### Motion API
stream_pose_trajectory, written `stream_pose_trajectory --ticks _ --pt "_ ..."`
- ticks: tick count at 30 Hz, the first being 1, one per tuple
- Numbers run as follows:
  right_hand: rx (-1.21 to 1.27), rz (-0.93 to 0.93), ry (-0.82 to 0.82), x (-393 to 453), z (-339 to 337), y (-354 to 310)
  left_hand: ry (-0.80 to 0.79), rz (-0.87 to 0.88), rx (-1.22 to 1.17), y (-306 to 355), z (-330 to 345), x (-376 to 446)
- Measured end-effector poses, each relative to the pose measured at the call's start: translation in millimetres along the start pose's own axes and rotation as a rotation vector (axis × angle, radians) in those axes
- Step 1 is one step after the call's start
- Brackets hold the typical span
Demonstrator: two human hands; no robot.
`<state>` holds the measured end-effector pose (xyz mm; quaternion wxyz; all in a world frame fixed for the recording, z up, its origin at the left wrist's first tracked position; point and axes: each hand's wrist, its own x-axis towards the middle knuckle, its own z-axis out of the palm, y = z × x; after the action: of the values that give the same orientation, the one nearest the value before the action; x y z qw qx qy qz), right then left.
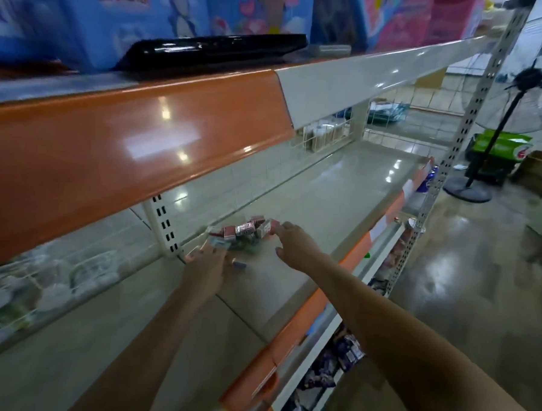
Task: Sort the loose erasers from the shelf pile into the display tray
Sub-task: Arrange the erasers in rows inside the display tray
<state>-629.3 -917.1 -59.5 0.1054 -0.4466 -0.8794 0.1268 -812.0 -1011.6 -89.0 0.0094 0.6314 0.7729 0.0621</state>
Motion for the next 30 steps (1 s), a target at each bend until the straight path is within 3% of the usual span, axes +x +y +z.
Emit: stream_pose_trajectory --ticks 8,14,20,30 --pt "0.013 -0.259 0.023 57.9 12.8 19.1 0.099 -0.200 -0.181 8.0 8.3 16.0" --pt "-0.066 -0.430 0.141 78.1 25.6 40.5 0.165 -0.376 -0.243 28.6 8.7 18.5" --pt "0.014 -0.560 0.138 84.9 23.4 52.2 0.313 -0.467 -0.370 44.2 13.8 14.8" --pt "0.505 -0.516 -0.037 66.9 9.6 61.4 0.312 -0.649 -0.379 73.1 2.6 -18.3"
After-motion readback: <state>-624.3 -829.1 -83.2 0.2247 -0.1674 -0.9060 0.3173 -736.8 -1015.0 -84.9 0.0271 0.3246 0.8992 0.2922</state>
